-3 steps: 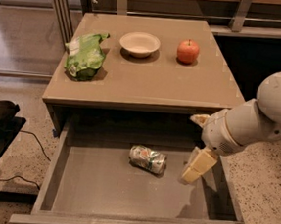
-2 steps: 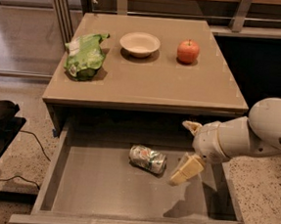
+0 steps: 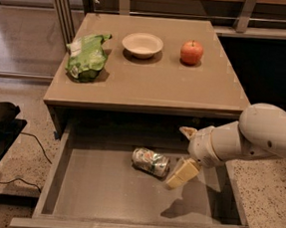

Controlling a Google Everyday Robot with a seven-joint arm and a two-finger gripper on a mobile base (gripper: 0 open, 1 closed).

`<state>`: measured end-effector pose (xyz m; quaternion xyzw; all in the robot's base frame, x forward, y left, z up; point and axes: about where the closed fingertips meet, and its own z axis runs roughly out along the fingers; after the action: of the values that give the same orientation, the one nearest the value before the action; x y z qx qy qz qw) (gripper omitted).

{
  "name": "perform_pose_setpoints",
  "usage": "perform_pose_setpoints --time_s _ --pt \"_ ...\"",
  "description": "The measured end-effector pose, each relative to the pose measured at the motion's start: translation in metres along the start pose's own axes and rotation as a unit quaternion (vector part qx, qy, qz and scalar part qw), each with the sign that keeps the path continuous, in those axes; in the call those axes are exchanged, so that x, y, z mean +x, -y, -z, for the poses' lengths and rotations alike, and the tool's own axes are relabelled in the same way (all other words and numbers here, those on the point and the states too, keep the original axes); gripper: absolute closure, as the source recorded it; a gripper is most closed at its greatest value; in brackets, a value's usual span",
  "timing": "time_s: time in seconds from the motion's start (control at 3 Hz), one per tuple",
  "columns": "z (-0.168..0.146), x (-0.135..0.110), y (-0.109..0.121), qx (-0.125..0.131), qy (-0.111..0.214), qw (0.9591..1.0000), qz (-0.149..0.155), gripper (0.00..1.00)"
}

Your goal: Pick 7up can from top drawer and place on counter

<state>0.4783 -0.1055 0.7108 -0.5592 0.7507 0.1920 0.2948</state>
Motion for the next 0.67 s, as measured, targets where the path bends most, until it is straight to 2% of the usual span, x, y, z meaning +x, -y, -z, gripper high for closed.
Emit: perform_pose_setpoints --time_s 0.33,0.67 --pt "-0.041 0.006 0.002 -0.015 0.001 0.9998 -0.01 0.0" --pt "-0.067 0.01 0.008 -0.008 0.009 0.9997 -0.022 0.0"
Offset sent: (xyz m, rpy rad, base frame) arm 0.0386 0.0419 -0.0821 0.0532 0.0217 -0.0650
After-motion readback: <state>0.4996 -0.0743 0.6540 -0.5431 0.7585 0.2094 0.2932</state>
